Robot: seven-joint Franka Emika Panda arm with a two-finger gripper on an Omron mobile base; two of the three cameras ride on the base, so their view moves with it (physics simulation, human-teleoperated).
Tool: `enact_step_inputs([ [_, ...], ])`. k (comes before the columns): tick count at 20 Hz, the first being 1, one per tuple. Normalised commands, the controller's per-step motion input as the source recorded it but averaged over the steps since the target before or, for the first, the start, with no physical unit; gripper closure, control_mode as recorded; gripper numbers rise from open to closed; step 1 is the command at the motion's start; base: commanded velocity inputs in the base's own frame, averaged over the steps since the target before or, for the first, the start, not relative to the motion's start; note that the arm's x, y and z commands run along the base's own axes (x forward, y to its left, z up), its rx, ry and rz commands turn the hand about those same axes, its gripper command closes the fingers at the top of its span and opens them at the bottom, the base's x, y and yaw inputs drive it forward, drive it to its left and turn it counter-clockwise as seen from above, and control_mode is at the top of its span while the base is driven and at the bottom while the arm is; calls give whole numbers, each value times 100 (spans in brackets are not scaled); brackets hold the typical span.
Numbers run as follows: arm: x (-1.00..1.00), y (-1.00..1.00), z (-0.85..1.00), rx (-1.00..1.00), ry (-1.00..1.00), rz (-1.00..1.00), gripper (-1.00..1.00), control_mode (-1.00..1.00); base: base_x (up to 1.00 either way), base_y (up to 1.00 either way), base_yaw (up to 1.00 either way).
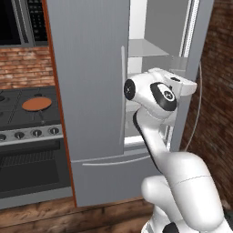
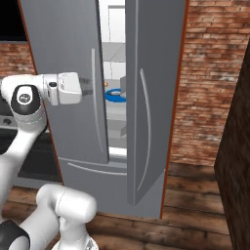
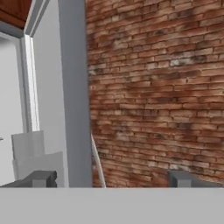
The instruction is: Retrieve the fish from the fridge and place it on the saucepan with marinade on the stove.
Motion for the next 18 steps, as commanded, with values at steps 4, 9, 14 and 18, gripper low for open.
enact_step_inputs([
  [4,45,-1,-35,0,-25,0,-100,-100,0,0,0],
  [9,40,0,-26,0,-18,0,-100,-100,0,0,0],
  [14,37,0,-7,0,-9,0,-100,-100,0,0,0],
  [18,35,6,0,0,0,-1,-100,-100,0,0,0],
])
